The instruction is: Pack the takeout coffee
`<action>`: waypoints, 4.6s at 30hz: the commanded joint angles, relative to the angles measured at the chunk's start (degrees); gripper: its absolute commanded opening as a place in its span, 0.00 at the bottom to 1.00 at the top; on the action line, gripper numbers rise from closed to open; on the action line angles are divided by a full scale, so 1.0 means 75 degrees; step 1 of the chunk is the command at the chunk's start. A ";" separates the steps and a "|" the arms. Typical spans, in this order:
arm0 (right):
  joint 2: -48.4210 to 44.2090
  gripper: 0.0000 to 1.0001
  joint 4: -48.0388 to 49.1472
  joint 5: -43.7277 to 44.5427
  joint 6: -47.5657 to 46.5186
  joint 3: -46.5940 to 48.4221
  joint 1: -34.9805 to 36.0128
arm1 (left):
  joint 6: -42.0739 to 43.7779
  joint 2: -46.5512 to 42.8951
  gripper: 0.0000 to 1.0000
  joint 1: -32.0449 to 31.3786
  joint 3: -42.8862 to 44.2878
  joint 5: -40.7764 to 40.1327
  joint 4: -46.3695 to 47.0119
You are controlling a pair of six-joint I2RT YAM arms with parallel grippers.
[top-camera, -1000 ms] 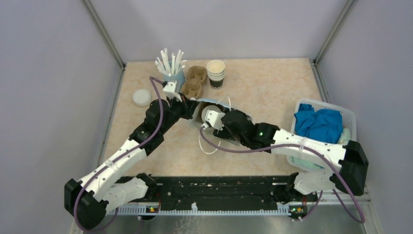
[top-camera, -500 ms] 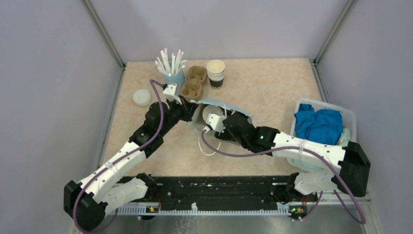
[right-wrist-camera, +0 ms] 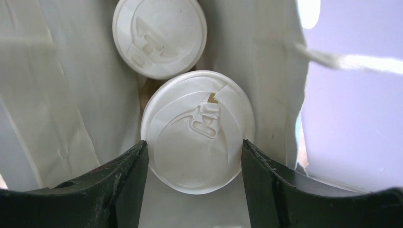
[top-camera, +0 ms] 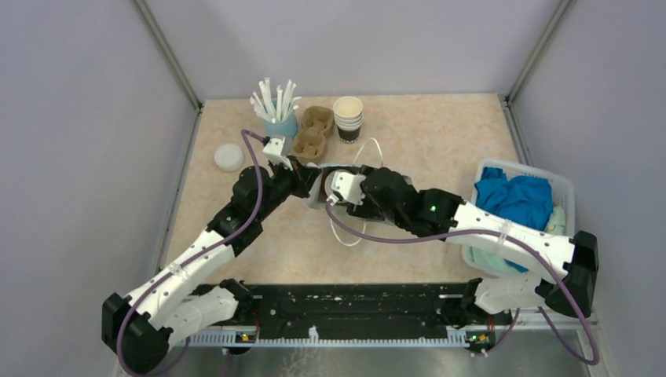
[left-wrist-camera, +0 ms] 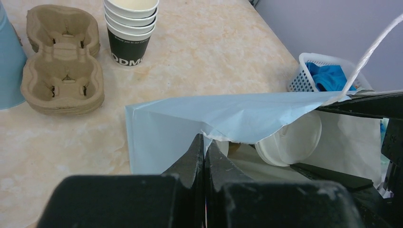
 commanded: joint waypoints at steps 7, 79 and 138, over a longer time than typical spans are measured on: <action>-0.0354 0.57 -0.0038 -0.0259 -0.0106 -0.0389 0.0057 | 0.0438 -0.0351 0.00 -0.0025 -0.0856 0.0017 0.1911; 0.0272 0.50 0.4138 -0.2045 -0.0524 -0.2034 -0.1980 | 0.1448 -0.0282 0.00 -0.0178 -0.0826 0.0004 0.1527; 0.2409 0.54 -0.1763 -0.3753 0.0458 0.0221 -0.2138 | -0.0572 -0.0260 0.00 -0.0180 0.1312 -0.0806 -0.3537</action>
